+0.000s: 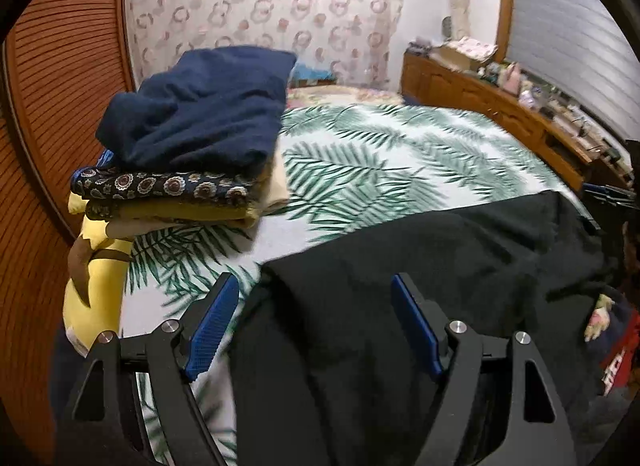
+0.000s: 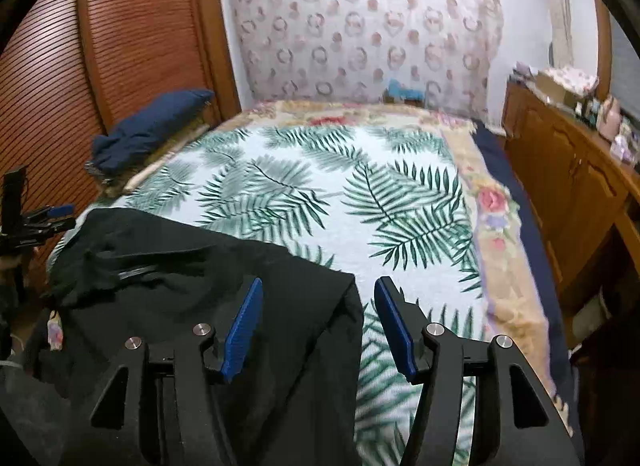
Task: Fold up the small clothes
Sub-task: 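Close both grippers on the black T-shirt edge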
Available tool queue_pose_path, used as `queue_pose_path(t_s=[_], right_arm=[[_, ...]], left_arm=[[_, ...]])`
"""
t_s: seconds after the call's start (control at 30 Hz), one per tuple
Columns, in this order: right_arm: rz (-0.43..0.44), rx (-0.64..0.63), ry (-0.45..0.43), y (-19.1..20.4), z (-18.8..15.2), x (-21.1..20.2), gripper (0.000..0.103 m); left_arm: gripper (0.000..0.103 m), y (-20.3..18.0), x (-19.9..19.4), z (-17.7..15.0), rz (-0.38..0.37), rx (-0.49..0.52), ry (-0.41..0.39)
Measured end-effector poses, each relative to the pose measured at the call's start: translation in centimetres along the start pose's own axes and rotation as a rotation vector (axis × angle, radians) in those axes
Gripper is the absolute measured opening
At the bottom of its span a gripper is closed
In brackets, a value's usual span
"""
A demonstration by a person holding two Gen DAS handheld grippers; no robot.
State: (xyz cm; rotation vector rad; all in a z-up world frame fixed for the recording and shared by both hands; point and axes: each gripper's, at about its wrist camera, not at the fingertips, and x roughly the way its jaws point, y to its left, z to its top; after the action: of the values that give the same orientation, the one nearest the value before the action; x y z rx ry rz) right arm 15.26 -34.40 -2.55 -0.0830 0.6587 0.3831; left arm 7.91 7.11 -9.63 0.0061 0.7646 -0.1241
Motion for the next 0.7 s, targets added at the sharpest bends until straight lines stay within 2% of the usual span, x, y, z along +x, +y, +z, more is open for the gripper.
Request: queue_pose_path(t_s=[0.2, 0.37, 0.6, 0.67, 0.7], right_arm=[[-0.003, 0.031, 0.058, -0.3, 0.9, 3.3, 0.060], [0.011, 0.032, 0.082, 0.0, 0.9, 4.0, 0.060], [-0.007, -0.023, 0.090, 0.5, 0.3, 5.0, 0.060], [-0.011, -0.044, 0.093, 0.8, 0.3, 5.0, 0.053], [-0.016, -0.057, 0.095, 1.0, 0.2, 5.0, 0.051]], left_arm=[[0.079, 2.0, 2.7, 0.2, 0.023, -0.046, 0.063], [0.079, 3.0, 4.0, -0.3, -0.019, -0.098, 0.110], [0.079, 2.6, 3.7, -0.5, -0.029, -0.072, 0.101], [0.070, 2.7, 3.6, -0.4, -0.050, -0.076, 0.092], [0.062, 2.6, 3.6, -0.4, -0.054, -0.073, 0.089]])
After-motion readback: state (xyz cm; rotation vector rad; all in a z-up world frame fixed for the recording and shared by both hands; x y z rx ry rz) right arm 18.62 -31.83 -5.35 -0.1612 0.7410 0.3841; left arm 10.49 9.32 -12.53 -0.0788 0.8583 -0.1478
